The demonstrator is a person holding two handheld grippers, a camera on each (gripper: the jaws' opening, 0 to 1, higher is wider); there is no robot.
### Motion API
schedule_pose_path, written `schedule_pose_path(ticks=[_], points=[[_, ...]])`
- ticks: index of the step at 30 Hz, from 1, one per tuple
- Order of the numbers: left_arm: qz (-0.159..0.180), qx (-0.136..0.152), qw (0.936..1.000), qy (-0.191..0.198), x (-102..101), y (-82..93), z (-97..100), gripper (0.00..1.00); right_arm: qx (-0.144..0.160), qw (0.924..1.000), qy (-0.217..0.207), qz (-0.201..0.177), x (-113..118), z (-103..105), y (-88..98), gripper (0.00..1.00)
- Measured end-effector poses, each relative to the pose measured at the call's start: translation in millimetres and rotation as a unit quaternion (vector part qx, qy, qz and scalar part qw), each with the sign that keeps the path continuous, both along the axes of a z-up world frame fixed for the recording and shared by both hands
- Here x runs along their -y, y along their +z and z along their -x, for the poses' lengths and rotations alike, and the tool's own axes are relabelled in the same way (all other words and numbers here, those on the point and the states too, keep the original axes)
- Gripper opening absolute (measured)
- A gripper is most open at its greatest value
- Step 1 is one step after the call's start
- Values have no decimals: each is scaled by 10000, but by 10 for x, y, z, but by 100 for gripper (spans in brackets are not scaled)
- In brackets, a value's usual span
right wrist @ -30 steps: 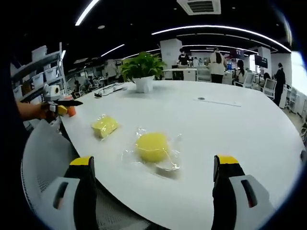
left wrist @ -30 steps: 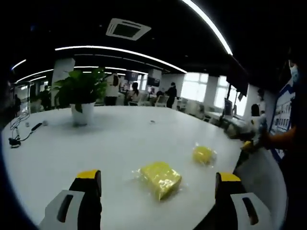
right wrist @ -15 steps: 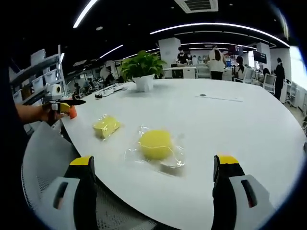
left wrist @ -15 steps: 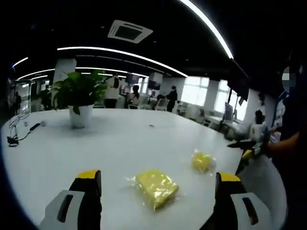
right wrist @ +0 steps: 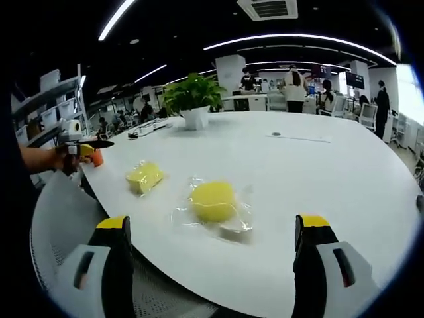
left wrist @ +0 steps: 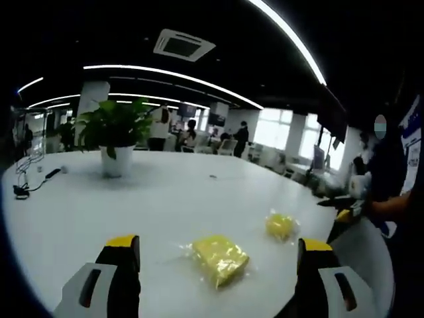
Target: Compare the silicone blocks by pressing each to a similar depth, holding the contact briefly, and releasing to observe deformation and rebound differences across the visible hardness samples.
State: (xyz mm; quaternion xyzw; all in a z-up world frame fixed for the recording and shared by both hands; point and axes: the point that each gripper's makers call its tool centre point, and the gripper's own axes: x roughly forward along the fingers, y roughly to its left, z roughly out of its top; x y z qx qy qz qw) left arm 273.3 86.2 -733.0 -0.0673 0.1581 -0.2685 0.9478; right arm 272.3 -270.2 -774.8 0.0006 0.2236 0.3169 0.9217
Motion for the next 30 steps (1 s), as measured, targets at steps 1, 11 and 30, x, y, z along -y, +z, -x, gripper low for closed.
schedule_pose_path(ticks=[1, 11, 30], points=[[16, 11, 10000, -12, 5, 4, 6, 100, 5, 10000, 7, 28, -2, 7, -3, 96], [-191, 34, 9998, 13, 12, -69, 64, 100, 61, 9999, -81, 62, 26, 41, 11, 96], [-338, 100, 9994, -3, 127, -149, 91, 100, 427, 9985, -292, 188, -78, -210, 187, 96]])
